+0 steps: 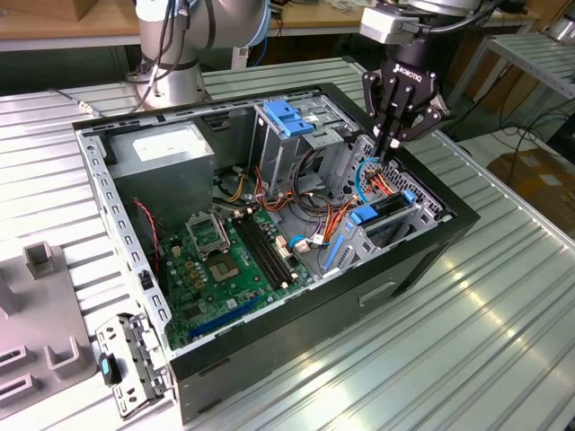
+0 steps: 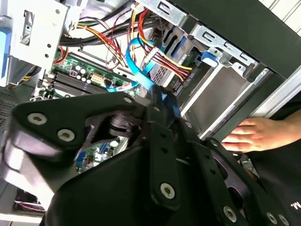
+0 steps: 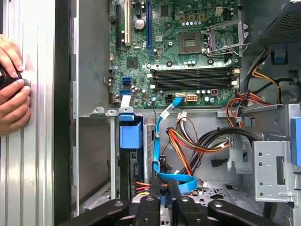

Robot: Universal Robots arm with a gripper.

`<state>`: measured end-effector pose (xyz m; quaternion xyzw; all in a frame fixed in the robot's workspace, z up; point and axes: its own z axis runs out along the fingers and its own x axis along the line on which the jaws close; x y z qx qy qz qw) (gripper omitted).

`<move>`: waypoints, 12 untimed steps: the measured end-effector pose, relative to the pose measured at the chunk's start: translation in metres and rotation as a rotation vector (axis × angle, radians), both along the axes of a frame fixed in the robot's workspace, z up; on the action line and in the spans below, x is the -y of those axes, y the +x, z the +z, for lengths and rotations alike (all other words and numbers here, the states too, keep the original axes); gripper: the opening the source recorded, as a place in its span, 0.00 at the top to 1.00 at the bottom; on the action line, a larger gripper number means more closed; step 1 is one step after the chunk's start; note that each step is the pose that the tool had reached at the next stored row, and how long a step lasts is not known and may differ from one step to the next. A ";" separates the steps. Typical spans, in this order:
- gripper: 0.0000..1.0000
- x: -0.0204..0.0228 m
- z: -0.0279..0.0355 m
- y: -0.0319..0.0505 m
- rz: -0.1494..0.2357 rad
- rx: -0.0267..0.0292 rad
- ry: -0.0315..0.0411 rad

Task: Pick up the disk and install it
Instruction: 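Insert the second disk wire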

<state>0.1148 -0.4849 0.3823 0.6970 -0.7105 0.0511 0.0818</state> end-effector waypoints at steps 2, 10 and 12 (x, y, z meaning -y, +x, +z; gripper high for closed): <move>0.89 -0.0007 -0.0020 0.0000 0.000 0.0001 -0.0051; 0.82 -0.0020 -0.0084 0.0000 0.000 0.0015 -0.0244; 0.82 -0.0022 -0.0097 0.0000 0.000 0.0017 -0.0304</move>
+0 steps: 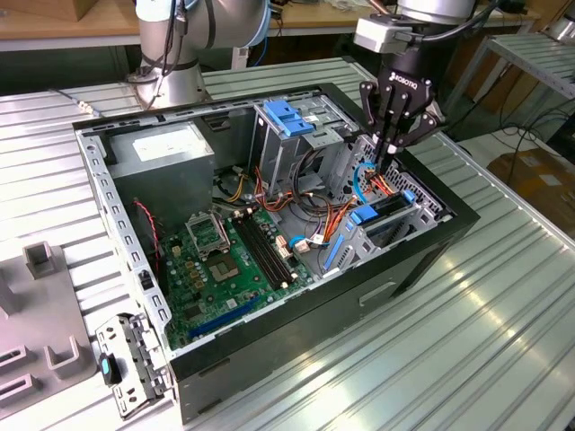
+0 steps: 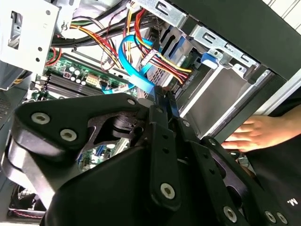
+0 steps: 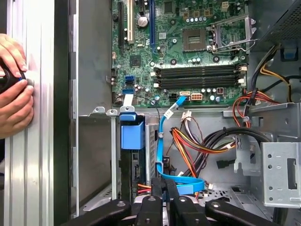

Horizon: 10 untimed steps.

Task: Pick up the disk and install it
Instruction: 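Insert the second disk wire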

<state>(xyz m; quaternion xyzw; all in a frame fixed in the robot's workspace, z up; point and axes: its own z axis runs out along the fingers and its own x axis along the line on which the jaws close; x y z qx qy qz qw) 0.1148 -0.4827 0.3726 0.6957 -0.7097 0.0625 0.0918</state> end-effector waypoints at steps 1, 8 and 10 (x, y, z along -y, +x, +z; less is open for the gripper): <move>0.82 -0.0001 -0.0008 0.0000 0.000 0.0002 -0.0050; 0.81 -0.0012 -0.0096 0.0000 0.000 0.0015 -0.0192; 0.75 -0.0013 -0.0117 0.0000 0.000 0.0020 -0.0232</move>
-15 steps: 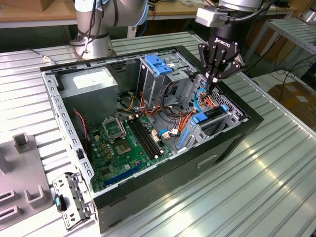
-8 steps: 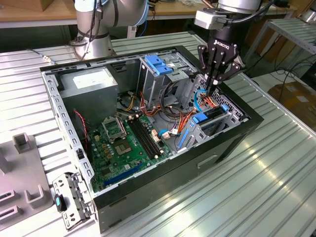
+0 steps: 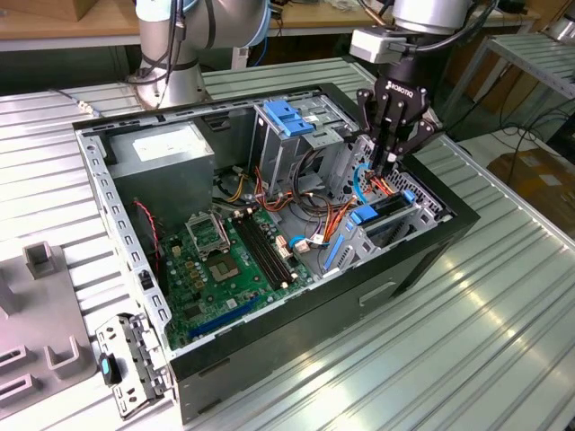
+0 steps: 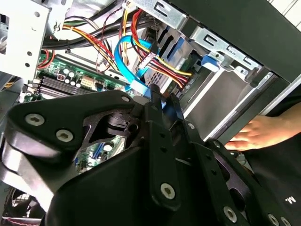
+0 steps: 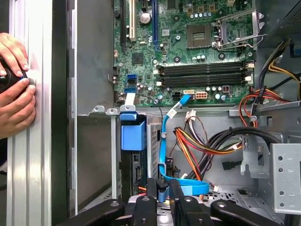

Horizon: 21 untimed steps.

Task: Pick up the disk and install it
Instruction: 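Insert the second disk wire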

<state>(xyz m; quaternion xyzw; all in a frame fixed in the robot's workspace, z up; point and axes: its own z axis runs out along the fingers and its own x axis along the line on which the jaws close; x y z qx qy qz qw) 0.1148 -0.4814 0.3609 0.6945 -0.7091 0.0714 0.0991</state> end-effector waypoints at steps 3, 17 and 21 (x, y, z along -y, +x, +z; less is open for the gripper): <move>0.83 -0.0001 -0.0023 0.0000 0.000 0.0008 -0.0074; 0.84 0.0198 -0.0095 -0.0031 0.009 0.0030 0.0275; 0.84 0.0248 -0.0113 -0.0046 0.025 0.0029 0.0550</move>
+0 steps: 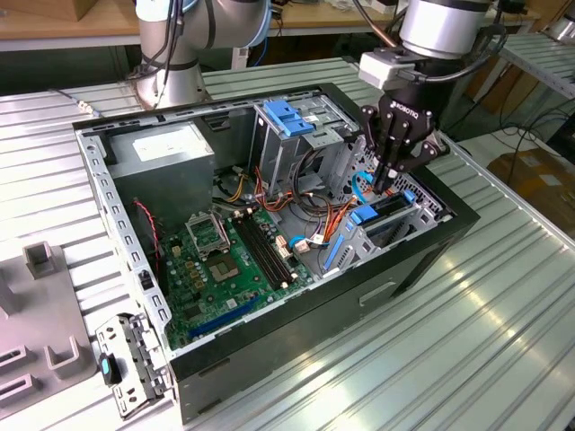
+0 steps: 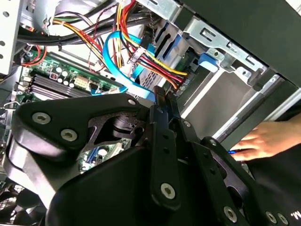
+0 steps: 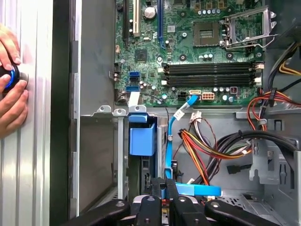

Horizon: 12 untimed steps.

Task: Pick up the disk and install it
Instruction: 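Insert the second disk wire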

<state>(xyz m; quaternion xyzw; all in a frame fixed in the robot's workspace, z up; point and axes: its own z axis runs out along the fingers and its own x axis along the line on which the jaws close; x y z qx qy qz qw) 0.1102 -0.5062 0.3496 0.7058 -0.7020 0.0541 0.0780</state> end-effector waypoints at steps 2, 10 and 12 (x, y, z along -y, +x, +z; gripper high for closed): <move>0.84 0.0041 -0.0008 -0.0010 0.007 0.0000 0.0030; 0.84 0.0230 -0.0032 -0.0031 0.021 0.0008 0.0613; 0.84 0.0247 -0.0032 -0.0031 0.021 0.0010 0.0615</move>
